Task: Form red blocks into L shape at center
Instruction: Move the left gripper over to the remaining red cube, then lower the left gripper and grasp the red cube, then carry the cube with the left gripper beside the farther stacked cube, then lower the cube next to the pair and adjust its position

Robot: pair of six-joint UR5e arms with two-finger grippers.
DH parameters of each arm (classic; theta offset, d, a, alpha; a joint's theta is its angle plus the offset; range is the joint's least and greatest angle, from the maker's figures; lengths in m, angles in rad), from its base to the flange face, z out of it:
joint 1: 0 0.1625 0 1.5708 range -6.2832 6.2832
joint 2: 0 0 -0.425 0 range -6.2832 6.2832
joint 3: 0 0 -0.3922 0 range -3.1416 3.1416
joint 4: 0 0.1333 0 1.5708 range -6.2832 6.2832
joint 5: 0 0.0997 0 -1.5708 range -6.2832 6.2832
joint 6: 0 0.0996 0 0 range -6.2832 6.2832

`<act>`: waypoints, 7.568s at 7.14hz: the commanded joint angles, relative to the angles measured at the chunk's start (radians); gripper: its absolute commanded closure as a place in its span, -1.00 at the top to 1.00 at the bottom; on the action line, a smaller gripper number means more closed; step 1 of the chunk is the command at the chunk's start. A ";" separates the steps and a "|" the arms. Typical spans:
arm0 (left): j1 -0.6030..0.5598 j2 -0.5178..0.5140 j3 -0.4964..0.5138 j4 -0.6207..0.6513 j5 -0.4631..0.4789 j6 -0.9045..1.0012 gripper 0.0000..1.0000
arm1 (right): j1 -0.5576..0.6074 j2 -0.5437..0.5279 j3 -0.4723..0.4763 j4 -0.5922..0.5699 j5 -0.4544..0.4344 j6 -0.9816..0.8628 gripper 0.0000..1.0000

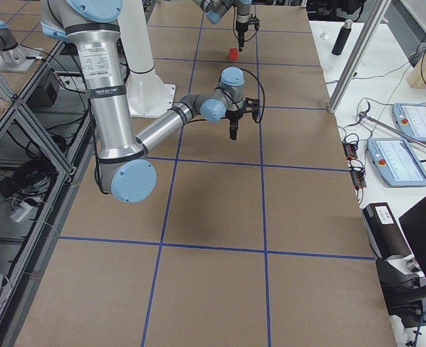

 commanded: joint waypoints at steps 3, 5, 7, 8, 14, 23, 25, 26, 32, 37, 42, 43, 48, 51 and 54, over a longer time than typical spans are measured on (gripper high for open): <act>0.004 0.000 0.033 -0.023 -0.028 -0.068 0.88 | 0.000 0.002 0.007 0.000 -0.002 0.008 1.00; 0.005 0.000 0.033 -0.023 -0.028 -0.090 0.70 | 0.000 0.004 0.011 0.000 -0.002 0.012 1.00; 0.010 0.000 0.033 -0.023 -0.034 -0.088 0.61 | 0.002 0.002 0.020 0.000 -0.002 0.014 1.00; 0.016 0.001 0.033 -0.023 -0.034 -0.087 0.61 | 0.002 0.002 0.020 0.000 -0.002 0.014 1.00; 0.037 0.011 0.019 -0.020 -0.035 -0.081 -1.00 | 0.000 0.004 0.016 0.000 -0.002 0.014 1.00; 0.148 -0.531 0.223 0.207 0.040 -1.135 -1.00 | 0.000 0.001 0.010 0.000 -0.003 0.014 1.00; 0.148 -0.565 0.268 0.193 0.032 -1.267 -1.00 | 0.000 0.001 0.005 -0.002 -0.003 0.014 1.00; 0.151 -0.571 0.268 0.173 0.030 -1.362 -1.00 | -0.002 0.001 0.002 -0.002 -0.005 0.014 1.00; 0.224 -0.629 0.320 0.116 0.024 -1.595 -1.00 | 0.002 -0.003 0.005 -0.002 -0.003 0.014 1.00; 0.226 -0.632 0.320 0.115 0.024 -1.615 -1.00 | 0.000 -0.003 -0.001 -0.002 -0.005 0.014 1.00; 0.247 -0.634 0.334 0.115 0.026 -1.631 -1.00 | 0.000 -0.004 -0.003 -0.002 -0.003 0.012 1.00; 0.249 -0.632 0.334 0.115 0.026 -1.631 -1.00 | 0.000 -0.004 -0.003 -0.002 -0.003 0.014 1.00; 0.249 -0.632 0.334 0.115 0.029 -1.670 -1.00 | 0.000 -0.006 -0.004 -0.002 -0.003 0.014 1.00; 0.249 -0.632 0.334 0.115 0.030 -1.688 -1.00 | 0.000 -0.006 -0.003 -0.002 -0.005 0.014 1.00; 0.251 -0.632 0.334 0.112 0.030 -1.679 -1.00 | 0.000 -0.006 -0.003 -0.002 -0.003 0.012 1.00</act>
